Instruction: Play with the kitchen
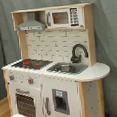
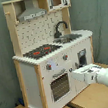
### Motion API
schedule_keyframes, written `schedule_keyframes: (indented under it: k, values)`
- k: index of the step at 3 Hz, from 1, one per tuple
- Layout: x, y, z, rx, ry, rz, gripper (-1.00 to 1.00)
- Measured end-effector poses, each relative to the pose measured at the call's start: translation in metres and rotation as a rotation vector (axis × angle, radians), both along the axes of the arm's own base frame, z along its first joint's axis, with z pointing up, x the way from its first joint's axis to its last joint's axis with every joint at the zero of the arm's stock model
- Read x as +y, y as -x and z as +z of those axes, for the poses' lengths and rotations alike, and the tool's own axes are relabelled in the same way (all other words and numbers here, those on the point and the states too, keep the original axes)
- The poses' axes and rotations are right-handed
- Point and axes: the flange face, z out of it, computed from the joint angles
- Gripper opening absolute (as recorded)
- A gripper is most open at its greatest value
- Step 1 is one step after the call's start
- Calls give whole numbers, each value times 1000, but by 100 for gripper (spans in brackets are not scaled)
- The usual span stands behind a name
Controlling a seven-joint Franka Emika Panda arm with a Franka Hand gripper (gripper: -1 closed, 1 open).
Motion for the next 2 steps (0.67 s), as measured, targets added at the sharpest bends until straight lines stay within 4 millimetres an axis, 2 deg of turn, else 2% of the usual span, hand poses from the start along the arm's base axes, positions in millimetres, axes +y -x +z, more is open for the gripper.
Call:
schedule_keyframes:
  k: [1, 2]
  values:
    - [-9, 11, 17, -25, -34, -62, 100]
    - [-34, 12, 14, -19, 21, -104, 100]
